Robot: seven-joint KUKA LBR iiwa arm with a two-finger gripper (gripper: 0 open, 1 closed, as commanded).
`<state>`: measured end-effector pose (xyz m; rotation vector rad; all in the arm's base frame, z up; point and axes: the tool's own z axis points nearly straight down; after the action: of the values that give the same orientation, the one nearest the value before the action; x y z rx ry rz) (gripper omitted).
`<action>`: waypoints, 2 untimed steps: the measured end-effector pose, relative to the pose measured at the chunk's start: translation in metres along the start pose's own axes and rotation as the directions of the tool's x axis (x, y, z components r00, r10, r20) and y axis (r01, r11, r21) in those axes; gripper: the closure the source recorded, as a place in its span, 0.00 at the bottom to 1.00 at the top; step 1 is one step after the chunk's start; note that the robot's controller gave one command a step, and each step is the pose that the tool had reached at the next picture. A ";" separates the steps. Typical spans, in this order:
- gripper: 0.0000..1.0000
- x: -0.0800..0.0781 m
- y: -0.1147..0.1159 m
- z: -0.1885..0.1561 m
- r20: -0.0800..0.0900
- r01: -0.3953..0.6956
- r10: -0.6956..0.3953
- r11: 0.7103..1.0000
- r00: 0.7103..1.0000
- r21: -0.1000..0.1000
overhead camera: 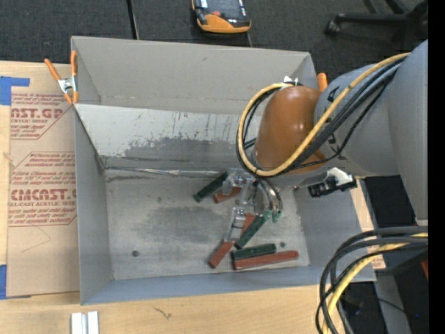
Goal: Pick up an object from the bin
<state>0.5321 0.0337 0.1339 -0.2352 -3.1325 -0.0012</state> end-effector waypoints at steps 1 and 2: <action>0.00 0.010 -0.015 -0.010 0.001 -0.061 0.061 0.998 0.998 0.000; 1.00 0.040 -0.012 0.064 0.002 0.081 -0.081 0.997 0.997 0.000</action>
Offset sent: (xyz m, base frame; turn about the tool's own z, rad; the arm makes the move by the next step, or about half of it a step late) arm -0.0416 -0.0065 -0.0639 -0.0806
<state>0.4908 0.0280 0.0698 -0.1079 -3.1413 -0.0014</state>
